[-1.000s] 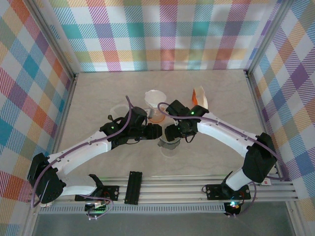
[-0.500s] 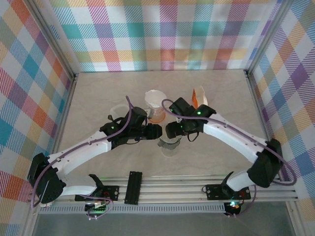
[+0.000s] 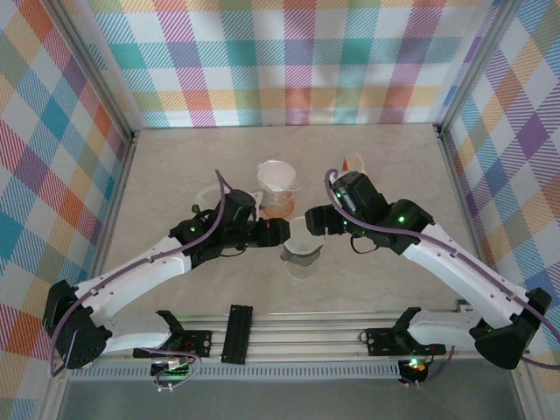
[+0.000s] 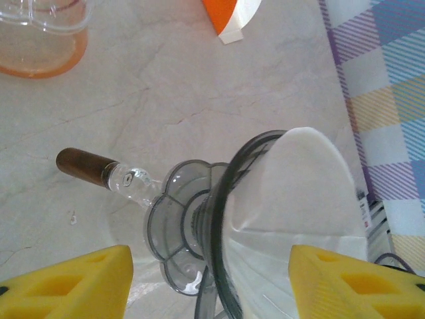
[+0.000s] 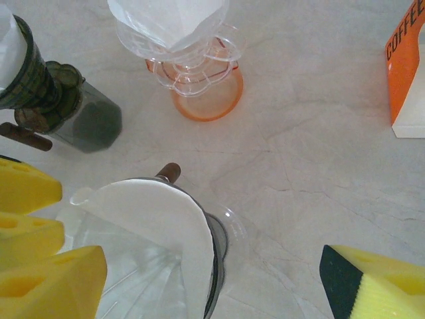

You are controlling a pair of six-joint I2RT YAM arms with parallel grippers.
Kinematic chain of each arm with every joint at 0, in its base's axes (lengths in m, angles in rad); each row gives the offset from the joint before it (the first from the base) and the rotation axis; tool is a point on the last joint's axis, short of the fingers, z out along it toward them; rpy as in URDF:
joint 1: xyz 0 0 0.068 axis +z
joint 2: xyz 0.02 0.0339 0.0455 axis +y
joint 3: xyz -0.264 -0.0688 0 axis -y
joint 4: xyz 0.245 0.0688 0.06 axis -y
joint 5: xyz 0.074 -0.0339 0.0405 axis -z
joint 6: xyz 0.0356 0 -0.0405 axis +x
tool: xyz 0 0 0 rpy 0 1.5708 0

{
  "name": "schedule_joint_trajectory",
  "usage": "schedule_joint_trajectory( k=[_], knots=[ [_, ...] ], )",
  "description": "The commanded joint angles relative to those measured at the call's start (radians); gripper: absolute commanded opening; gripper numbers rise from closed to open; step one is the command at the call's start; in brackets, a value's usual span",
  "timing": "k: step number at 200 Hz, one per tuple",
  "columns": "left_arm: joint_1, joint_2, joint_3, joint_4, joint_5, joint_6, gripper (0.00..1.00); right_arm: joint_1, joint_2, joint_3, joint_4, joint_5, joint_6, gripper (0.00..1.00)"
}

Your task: Place the coffee filter in the dripper

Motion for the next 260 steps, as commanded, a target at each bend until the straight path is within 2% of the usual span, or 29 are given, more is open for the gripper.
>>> schedule_joint_trajectory(
  k=[1,23,59,104,141,165,181,197,210,238,260],
  knots=[
    [-0.011,-0.044,0.002,0.025,-0.009,-0.003,0.66,0.003,-0.029,-0.023,0.054,0.028,0.000,0.85],
    [0.004,-0.087,0.008,-0.016,-0.028,-0.010,0.66,0.002,-0.053,-0.043,0.069,0.046,0.004,0.86],
    [0.118,-0.216,-0.012,-0.120,-0.095,-0.032,0.66,0.003,-0.081,-0.085,0.100,0.036,0.006,0.86],
    [0.373,-0.387,-0.038,-0.282,-0.162,-0.072,0.63,0.002,-0.099,-0.125,0.131,0.016,-0.006,0.87],
    [0.594,-0.426,-0.077,-0.295,-0.121,-0.086,0.59,0.003,-0.153,-0.168,0.160,0.012,-0.007,0.87],
    [0.798,-0.405,-0.170,-0.232,-0.017,-0.120,0.49,0.002,-0.183,-0.192,0.168,0.015,-0.007,0.87],
    [0.878,-0.392,-0.256,-0.160,0.012,-0.166,0.47,0.002,-0.202,-0.204,0.175,0.011,-0.003,0.88],
    [0.889,-0.351,-0.334,-0.061,0.029,-0.215,0.44,0.002,-0.221,-0.215,0.182,0.005,0.000,0.87],
    [0.899,-0.302,-0.380,0.016,0.026,-0.240,0.36,0.003,-0.229,-0.220,0.182,0.003,0.000,0.88],
    [0.922,-0.162,-0.447,0.243,0.107,-0.274,0.25,0.002,-0.234,-0.223,0.179,-0.007,-0.001,0.88],
    [0.922,-0.061,-0.457,0.325,0.134,-0.289,0.08,0.002,-0.237,-0.230,0.183,-0.009,0.006,0.88]
  ],
)
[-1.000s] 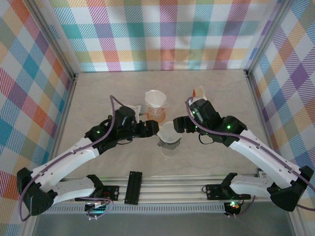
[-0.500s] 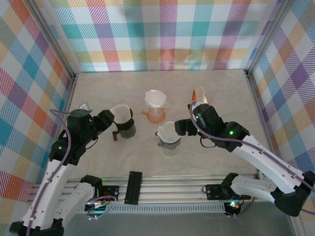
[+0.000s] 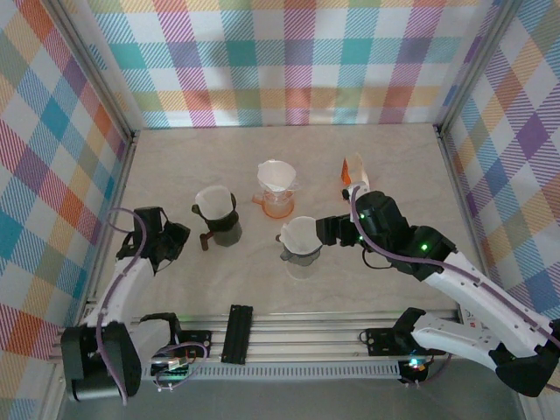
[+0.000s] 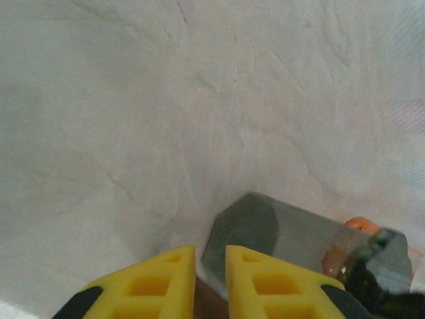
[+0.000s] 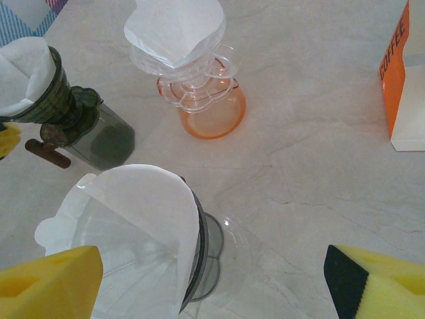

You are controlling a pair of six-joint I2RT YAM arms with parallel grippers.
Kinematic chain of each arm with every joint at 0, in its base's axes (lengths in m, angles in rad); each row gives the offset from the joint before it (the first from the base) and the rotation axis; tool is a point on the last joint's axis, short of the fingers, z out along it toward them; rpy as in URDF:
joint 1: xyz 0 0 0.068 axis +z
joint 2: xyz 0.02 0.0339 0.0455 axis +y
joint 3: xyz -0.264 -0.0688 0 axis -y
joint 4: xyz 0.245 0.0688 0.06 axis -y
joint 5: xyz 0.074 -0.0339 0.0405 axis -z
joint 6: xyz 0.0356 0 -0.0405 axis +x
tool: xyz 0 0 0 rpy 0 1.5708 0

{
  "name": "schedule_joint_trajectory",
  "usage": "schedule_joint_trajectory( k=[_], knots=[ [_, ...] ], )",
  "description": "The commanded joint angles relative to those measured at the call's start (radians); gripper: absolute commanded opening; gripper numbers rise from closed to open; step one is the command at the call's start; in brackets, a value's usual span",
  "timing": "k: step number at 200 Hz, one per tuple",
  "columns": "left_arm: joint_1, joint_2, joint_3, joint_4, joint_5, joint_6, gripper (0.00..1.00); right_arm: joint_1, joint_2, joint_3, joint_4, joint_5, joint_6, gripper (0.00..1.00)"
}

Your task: Place the coffee filter in the dripper

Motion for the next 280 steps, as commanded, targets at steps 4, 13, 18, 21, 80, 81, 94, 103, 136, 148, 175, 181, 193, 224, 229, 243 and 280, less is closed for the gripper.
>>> schedule_joint_trajectory(
  k=[4,13,18,21,80,81,94,103,136,148,175,181,193,224,229,243,280],
  knots=[
    [0.014,0.080,-0.019,0.215,0.066,-0.041,0.06,0.002,-0.018,-0.019,0.036,-0.019,0.007,0.88],
    [0.013,0.103,-0.027,0.238,0.066,-0.040,0.02,0.002,-0.018,-0.021,0.039,-0.018,0.008,0.88],
    [0.014,0.114,-0.030,0.249,0.066,-0.040,0.01,0.002,-0.018,-0.022,0.037,-0.021,0.008,0.88],
    [0.014,0.121,-0.032,0.258,0.068,-0.042,0.01,0.001,-0.018,-0.022,0.039,-0.019,0.009,0.88],
    [0.010,0.246,-0.066,0.469,0.145,-0.074,0.00,0.002,-0.011,-0.022,0.041,-0.026,0.017,0.88],
    [0.010,0.249,-0.066,0.472,0.147,-0.075,0.00,0.002,-0.010,-0.021,0.041,-0.026,0.017,0.88],
    [0.002,0.267,-0.071,0.495,0.158,-0.078,0.00,0.001,-0.011,-0.019,0.036,-0.022,0.019,0.88],
    [-0.007,0.278,-0.075,0.502,0.160,-0.079,0.00,0.003,-0.010,-0.017,0.034,-0.019,0.018,0.88],
    [-0.044,0.325,-0.081,0.545,0.167,-0.091,0.00,0.003,-0.009,-0.012,0.031,-0.014,0.017,0.89],
    [-0.060,0.341,-0.081,0.559,0.170,-0.098,0.00,0.002,-0.009,-0.012,0.030,-0.013,0.018,0.89],
    [-0.096,0.355,-0.080,0.570,0.162,-0.100,0.00,0.002,-0.009,-0.014,0.027,-0.010,0.023,0.89],
    [-0.103,0.359,-0.080,0.570,0.159,-0.099,0.00,0.002,-0.009,-0.015,0.027,-0.010,0.023,0.89],
    [-0.118,0.367,-0.081,0.579,0.157,-0.102,0.00,0.002,-0.009,-0.016,0.027,-0.010,0.024,0.89],
    [-0.175,0.396,-0.078,0.614,0.146,-0.119,0.00,0.002,-0.003,-0.017,0.030,-0.010,0.028,0.89],
    [-0.185,0.400,-0.076,0.616,0.143,-0.120,0.00,0.002,-0.003,-0.018,0.031,-0.010,0.029,0.89],
    [-0.210,0.411,-0.069,0.623,0.137,-0.125,0.00,0.002,-0.002,-0.022,0.035,-0.011,0.033,0.89],
    [-0.285,0.429,-0.039,0.622,0.109,-0.129,0.00,0.002,0.006,-0.028,0.038,-0.015,0.048,0.89]
  ],
)
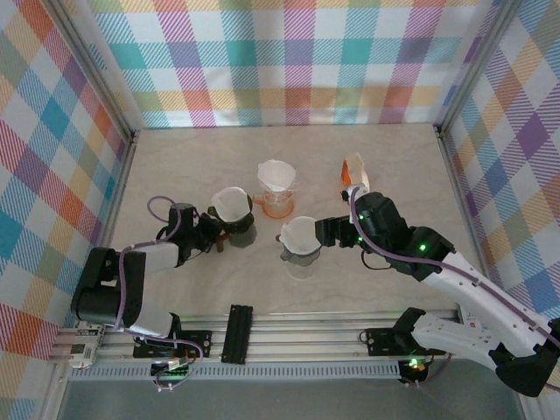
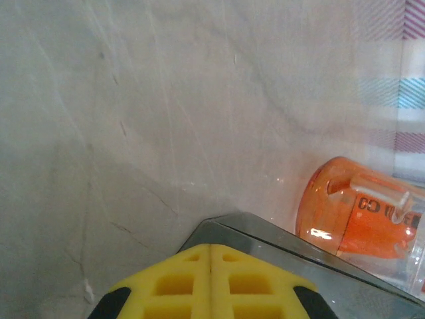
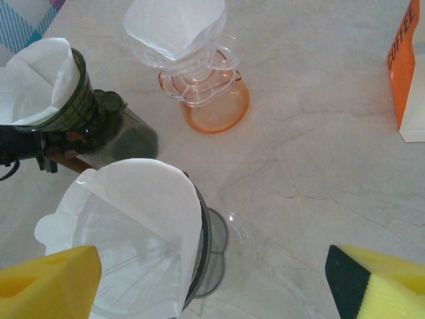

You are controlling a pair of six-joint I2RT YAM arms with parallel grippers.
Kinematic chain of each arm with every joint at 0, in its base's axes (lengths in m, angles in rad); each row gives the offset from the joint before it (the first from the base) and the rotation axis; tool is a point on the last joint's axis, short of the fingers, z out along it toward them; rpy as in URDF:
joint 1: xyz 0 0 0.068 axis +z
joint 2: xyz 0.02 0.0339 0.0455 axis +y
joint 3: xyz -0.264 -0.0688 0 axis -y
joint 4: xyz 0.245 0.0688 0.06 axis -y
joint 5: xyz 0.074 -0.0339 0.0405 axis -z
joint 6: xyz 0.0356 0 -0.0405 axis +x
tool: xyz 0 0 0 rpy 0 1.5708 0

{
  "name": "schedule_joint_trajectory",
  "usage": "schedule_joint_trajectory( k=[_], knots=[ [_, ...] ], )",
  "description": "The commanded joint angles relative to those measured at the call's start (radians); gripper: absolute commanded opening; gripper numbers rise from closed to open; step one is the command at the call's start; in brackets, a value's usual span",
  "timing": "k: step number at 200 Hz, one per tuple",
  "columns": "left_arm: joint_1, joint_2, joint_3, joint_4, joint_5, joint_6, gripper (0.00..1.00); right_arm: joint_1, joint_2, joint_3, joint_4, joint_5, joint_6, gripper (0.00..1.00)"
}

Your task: Place the coffee filter in the dripper

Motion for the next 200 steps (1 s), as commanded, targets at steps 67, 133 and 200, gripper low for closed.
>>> schedule_joint_trajectory(
  k=[67,133,200],
  knots=[
    [-0.148,0.062,0.080,0.001,-0.058,-0.012,0.00,0.002,0.024,-0.023,0.040,0.000,0.038,0.89],
    [-0.142,-0.054,0.076,-0.250,-0.181,0.014,0.00,0.002,0.042,-0.028,0.068,0.002,0.055,0.89],
    [-0.066,-0.478,0.110,-0.703,-0.472,0.055,0.30,0.002,0.026,-0.049,0.085,0.031,0.056,0.90]
  ],
)
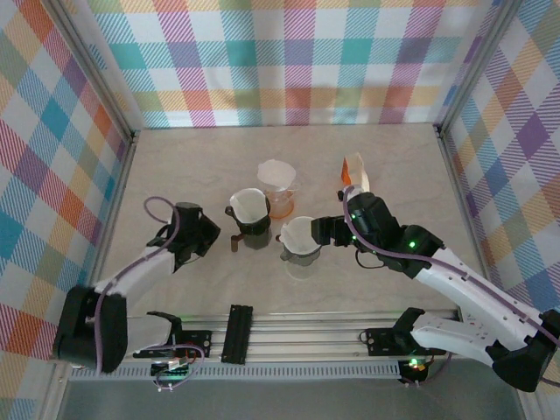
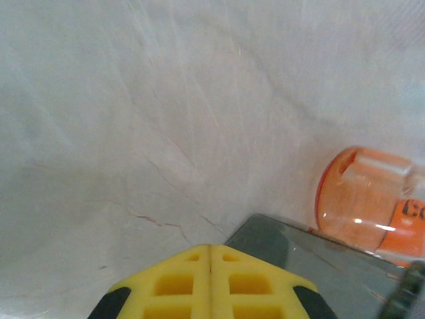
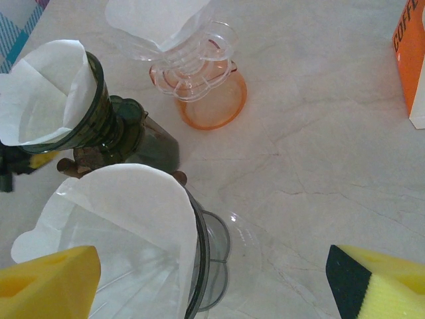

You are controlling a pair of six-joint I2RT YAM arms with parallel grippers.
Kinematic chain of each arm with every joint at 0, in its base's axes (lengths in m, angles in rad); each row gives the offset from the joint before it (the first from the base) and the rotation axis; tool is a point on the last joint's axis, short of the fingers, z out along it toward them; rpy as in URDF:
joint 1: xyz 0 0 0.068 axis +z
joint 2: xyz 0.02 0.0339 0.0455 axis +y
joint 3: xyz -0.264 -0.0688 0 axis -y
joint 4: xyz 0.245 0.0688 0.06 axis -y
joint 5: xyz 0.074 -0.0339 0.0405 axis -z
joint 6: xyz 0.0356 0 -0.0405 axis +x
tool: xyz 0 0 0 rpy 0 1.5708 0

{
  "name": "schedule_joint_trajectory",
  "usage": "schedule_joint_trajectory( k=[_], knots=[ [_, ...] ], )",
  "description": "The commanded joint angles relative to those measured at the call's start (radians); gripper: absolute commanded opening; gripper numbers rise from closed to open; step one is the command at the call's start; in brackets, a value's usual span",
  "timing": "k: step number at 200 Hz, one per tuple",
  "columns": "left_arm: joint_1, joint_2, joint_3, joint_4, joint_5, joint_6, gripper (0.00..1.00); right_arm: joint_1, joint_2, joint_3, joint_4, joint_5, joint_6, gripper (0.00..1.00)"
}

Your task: Place the coffee filter in the dripper

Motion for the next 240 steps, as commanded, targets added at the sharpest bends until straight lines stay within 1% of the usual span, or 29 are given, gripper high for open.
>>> schedule_joint_trajectory(
  k=[1,7,11,16,25,32,38,43,51,70,92,105,115,127,135,148,167,175,186,193,204,214,234,240],
  knots=[
    [0.024,-0.173,0.046,-0.263,-0.191,0.029,0.31,0.002,-0.016,-0.015,0.037,0.026,0.008,0.90],
    [0.024,-0.224,0.059,-0.300,-0.237,0.036,0.42,0.002,-0.018,-0.018,0.043,0.029,0.007,0.90],
    [0.024,-0.257,0.068,-0.318,-0.262,0.043,0.47,0.002,-0.020,-0.021,0.044,0.028,0.007,0.90],
    [0.024,-0.293,0.079,-0.333,-0.296,0.056,0.59,0.002,-0.023,-0.025,0.049,0.030,0.006,0.90],
    [0.022,-0.344,0.097,-0.341,-0.345,0.093,0.76,0.003,-0.026,-0.030,0.054,0.032,0.001,0.90],
    [0.022,-0.370,0.114,-0.357,-0.387,0.126,0.84,0.003,-0.029,-0.034,0.056,0.032,0.000,0.90],
    [0.021,-0.379,0.138,-0.382,-0.440,0.142,0.88,0.001,-0.030,-0.036,0.060,0.032,-0.002,0.91],
    [0.021,-0.381,0.154,-0.396,-0.486,0.144,0.93,0.002,-0.032,-0.038,0.062,0.034,-0.004,0.91],
    [0.021,-0.377,0.155,-0.380,-0.550,0.146,0.97,0.003,-0.035,-0.044,0.066,0.035,-0.005,0.91],
    [0.021,-0.357,0.121,-0.261,-0.592,0.233,1.00,0.002,-0.040,-0.058,0.080,0.037,-0.011,0.91],
    [0.021,-0.284,0.114,-0.099,-0.619,0.407,1.00,0.003,-0.039,-0.069,0.093,0.038,-0.011,0.92],
    [0.025,-0.199,0.132,-0.016,-0.646,0.543,1.00,0.002,-0.036,-0.069,0.095,0.033,-0.015,0.92],
    [0.048,-0.113,0.161,0.014,-0.658,0.629,1.00,0.002,-0.036,-0.069,0.095,0.029,-0.017,0.92],
    [0.088,-0.011,0.200,0.023,-0.635,0.708,1.00,0.002,-0.039,-0.069,0.092,0.028,-0.020,0.92],
    [0.100,0.049,0.203,0.057,-0.630,0.765,1.00,0.002,-0.040,-0.069,0.087,0.026,-0.022,0.92],
    [0.104,0.114,0.160,0.175,-0.611,0.843,1.00,0.003,-0.046,-0.069,0.083,0.027,-0.023,0.92],
    [0.104,0.162,0.054,0.371,-0.557,0.873,1.00,0.001,-0.052,-0.073,0.078,0.033,-0.019,0.93],
    [0.105,0.178,0.003,0.482,-0.531,0.884,1.00,0.001,-0.053,-0.075,0.075,0.041,-0.017,0.93],
    [0.105,0.206,-0.037,0.587,-0.513,0.919,1.00,0.001,-0.053,-0.078,0.070,0.054,-0.013,0.95],
    [0.106,0.228,-0.042,0.622,-0.515,0.933,1.00,0.001,-0.053,-0.081,0.074,0.055,-0.013,0.96],
    [0.114,0.261,-0.038,0.637,-0.491,0.927,1.00,0.001,-0.050,-0.087,0.078,0.056,-0.010,0.98],
    [0.113,0.294,-0.049,0.691,-0.476,0.929,1.00,0.001,-0.047,-0.091,0.086,0.055,-0.010,1.00],
    [0.114,0.359,-0.061,0.764,-0.484,0.921,1.00,0.000,-0.027,-0.086,0.091,0.062,-0.001,0.99],
    [0.115,0.362,-0.047,0.739,-0.473,0.922,1.00,0.001,-0.019,-0.080,0.087,0.073,0.001,0.99]
  ],
)
